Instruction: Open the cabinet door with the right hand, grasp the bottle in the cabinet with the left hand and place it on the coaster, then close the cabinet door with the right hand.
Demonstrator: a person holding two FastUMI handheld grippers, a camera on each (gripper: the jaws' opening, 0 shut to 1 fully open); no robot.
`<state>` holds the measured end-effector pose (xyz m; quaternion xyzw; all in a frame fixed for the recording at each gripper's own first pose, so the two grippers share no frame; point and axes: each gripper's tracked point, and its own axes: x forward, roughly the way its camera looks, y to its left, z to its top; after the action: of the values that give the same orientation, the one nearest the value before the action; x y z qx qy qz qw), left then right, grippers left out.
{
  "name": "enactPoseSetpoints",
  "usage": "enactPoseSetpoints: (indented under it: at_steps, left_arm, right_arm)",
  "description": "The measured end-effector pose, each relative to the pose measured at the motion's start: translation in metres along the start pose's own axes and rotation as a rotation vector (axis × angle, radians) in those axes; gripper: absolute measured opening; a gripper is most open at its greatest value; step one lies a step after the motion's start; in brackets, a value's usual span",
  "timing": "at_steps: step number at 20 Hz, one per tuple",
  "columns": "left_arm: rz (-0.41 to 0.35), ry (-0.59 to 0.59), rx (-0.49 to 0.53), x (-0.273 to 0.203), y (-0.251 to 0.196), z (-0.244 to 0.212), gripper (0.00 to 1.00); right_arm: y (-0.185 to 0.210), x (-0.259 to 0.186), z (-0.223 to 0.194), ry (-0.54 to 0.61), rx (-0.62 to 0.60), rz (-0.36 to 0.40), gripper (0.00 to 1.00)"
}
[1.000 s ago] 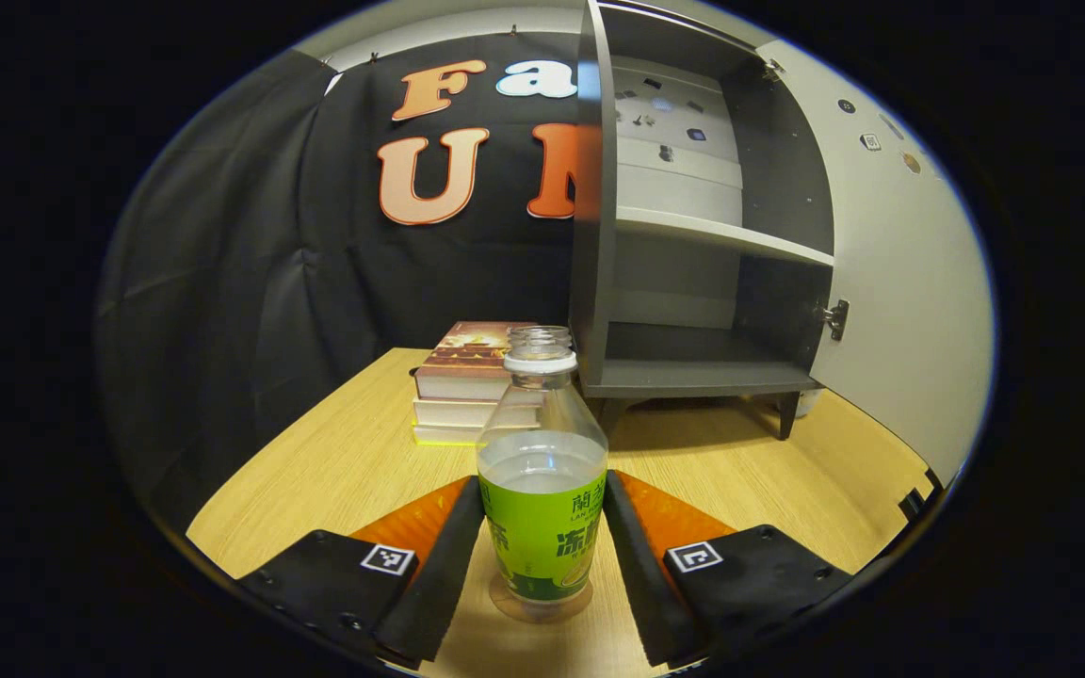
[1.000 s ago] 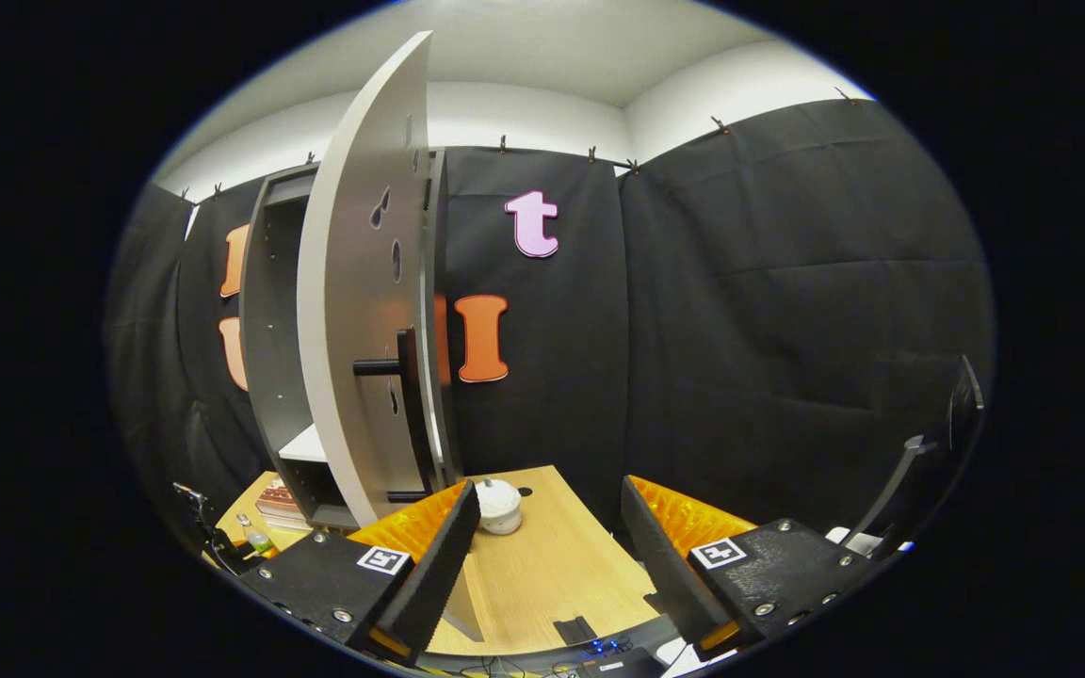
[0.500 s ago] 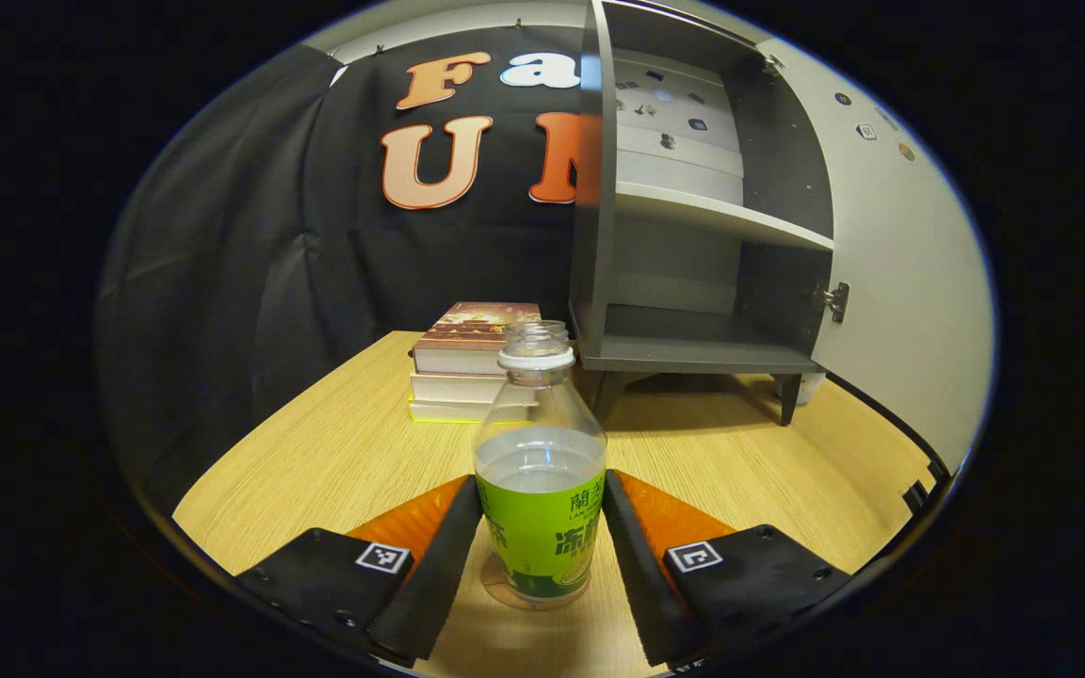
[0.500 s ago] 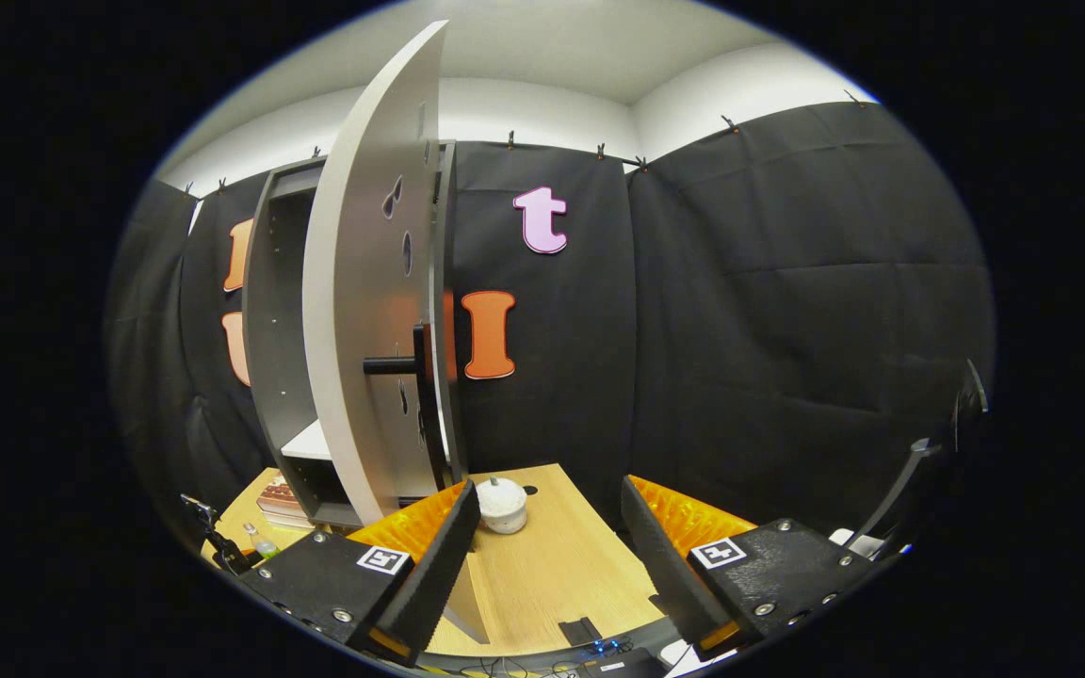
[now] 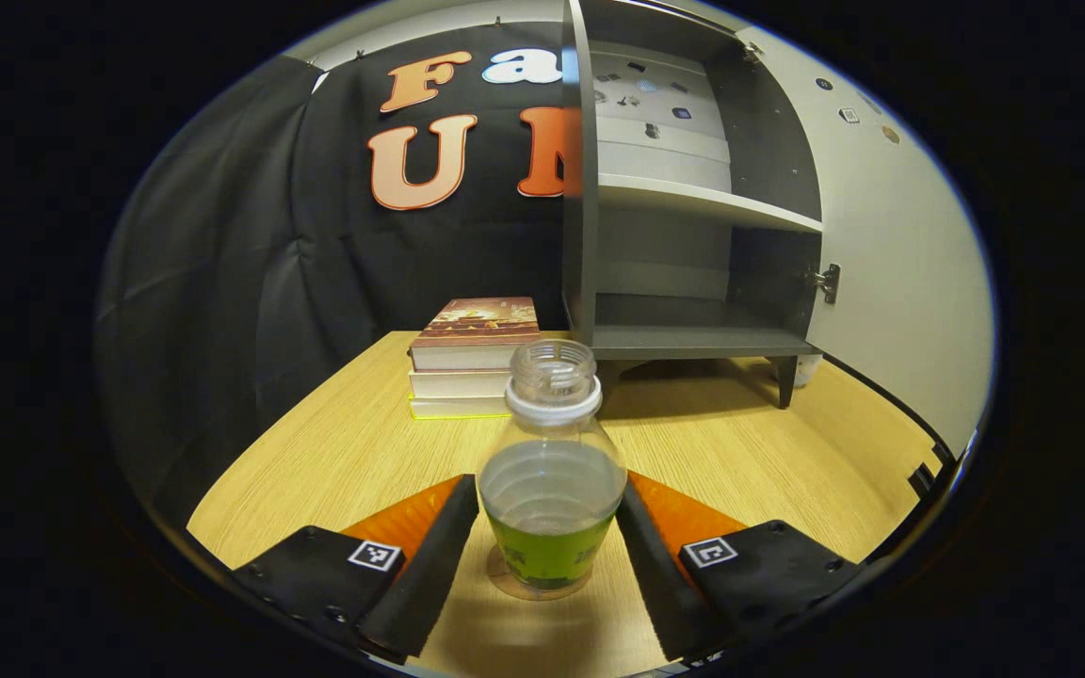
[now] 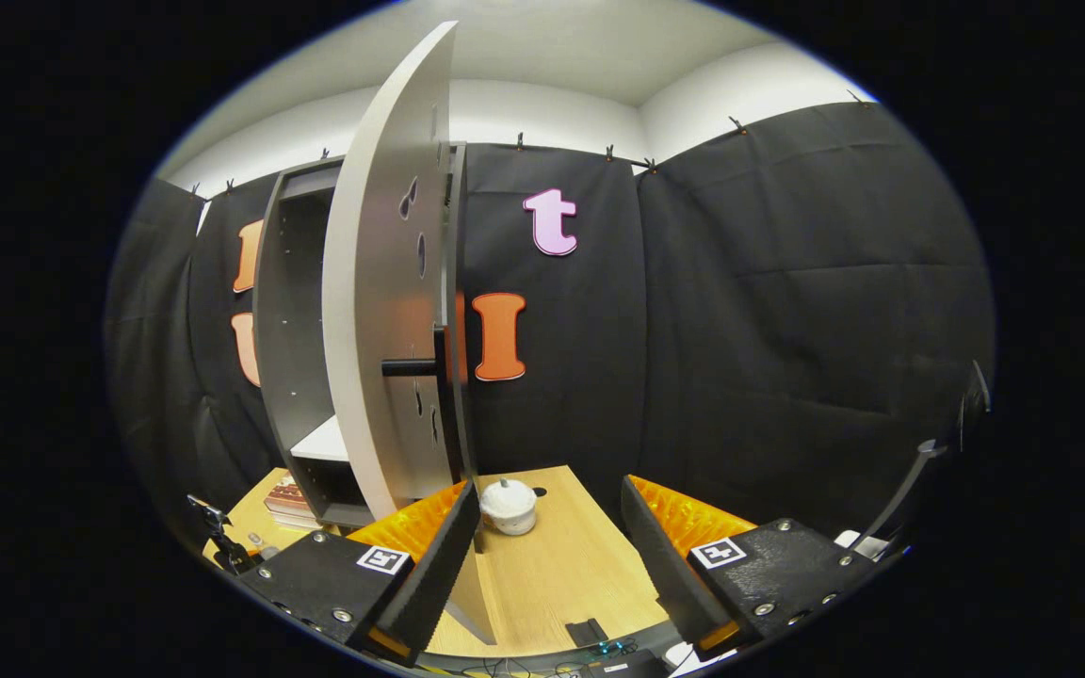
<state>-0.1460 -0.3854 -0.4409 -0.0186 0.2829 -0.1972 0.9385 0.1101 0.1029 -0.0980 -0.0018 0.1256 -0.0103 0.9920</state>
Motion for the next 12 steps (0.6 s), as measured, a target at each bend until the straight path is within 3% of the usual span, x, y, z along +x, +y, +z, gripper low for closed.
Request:
enactPoseSetpoints:
  at_steps: [6,12]
  left_arm:
    - [0.003,-0.007,0.004,-0.015,0.000,0.008,0.96]
    - [-0.022,-0.016,-0.001,-0.063,0.006,0.031,0.96]
  right_arm:
    - [0.020,0.002,-0.003,0.005,0.011,0.067,0.93]
    - [0.027,0.001,-0.009,0.018,0.024,0.098,0.91]
